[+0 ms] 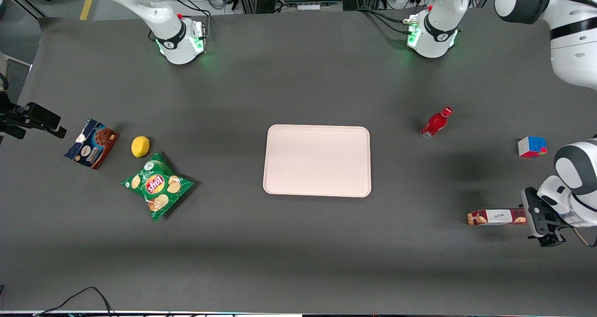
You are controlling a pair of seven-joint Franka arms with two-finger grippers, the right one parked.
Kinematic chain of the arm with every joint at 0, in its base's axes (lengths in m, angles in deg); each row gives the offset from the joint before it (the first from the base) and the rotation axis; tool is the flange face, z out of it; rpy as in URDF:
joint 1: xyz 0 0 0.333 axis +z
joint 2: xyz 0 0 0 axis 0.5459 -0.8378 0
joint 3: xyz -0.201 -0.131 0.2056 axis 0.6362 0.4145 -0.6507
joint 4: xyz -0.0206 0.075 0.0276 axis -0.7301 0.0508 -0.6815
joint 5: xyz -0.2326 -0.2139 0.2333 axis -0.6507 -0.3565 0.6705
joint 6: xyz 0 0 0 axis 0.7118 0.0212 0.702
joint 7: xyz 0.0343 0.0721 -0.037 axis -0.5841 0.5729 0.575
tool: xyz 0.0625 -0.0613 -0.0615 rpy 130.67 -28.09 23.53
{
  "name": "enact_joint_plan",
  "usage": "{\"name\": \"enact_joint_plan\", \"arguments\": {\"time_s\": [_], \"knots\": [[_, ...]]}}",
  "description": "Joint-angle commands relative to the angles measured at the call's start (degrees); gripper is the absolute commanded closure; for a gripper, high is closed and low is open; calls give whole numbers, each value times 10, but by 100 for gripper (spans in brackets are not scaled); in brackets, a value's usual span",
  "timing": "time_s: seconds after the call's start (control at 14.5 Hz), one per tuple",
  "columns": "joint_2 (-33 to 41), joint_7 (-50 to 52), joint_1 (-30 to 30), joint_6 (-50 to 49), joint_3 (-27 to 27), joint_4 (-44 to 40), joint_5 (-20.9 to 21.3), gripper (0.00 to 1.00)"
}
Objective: Place red cookie box on tray
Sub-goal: 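Lower the left gripper over the cookie box and close on it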
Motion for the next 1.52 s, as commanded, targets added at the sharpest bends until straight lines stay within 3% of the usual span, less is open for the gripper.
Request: {"name": "enact_joint_plan", "arguments": {"time_s": [0.0, 1.04, 1.18, 1.31, 1.45], "knots": [[-2, 21, -2, 1, -13, 4, -1, 0], [-10, 17, -3, 56, -18, 62, 10, 0], [-11, 17, -4, 56, -18, 62, 10, 11], [-11, 17, -6, 56, -18, 62, 10, 41], [-10, 17, -7, 56, -18, 63, 10, 79]]}}
